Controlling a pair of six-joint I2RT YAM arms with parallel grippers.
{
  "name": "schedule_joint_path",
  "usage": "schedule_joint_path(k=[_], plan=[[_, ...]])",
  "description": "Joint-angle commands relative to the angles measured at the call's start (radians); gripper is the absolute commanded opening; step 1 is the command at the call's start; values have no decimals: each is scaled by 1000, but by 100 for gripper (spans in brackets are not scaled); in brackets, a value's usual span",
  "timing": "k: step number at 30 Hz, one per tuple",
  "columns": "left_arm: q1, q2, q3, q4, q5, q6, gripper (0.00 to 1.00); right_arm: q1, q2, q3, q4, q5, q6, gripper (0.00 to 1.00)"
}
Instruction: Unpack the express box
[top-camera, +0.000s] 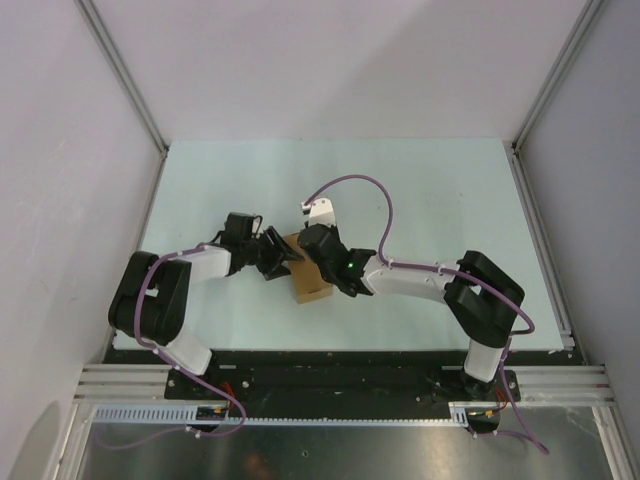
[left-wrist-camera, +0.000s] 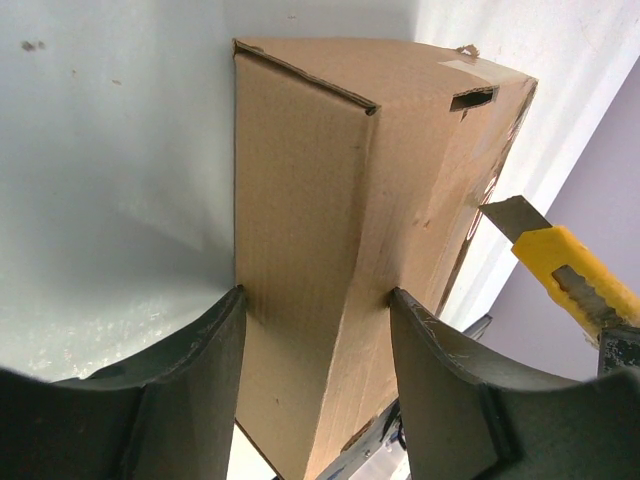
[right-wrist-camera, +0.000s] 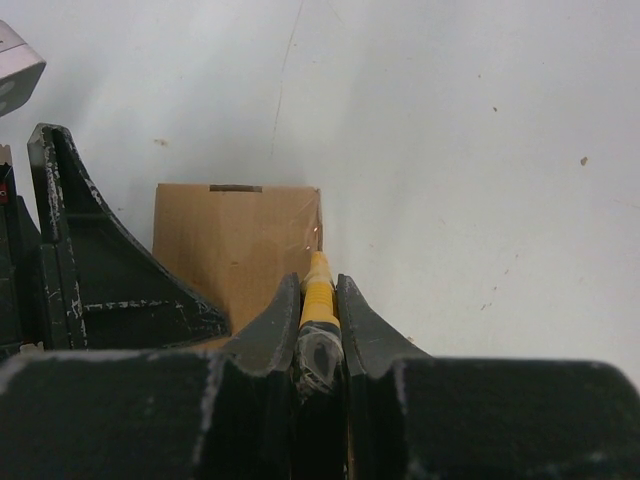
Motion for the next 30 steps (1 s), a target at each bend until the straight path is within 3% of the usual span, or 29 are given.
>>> schedule_joint_path(k=[1,30], plan=[[4,18,-17,-98,-43,-18,53,7,0,26,-61,29,-9,0],[15,37,-18,-111,-63,-52,47,42,-88,-53,-136,-5,-13,0]])
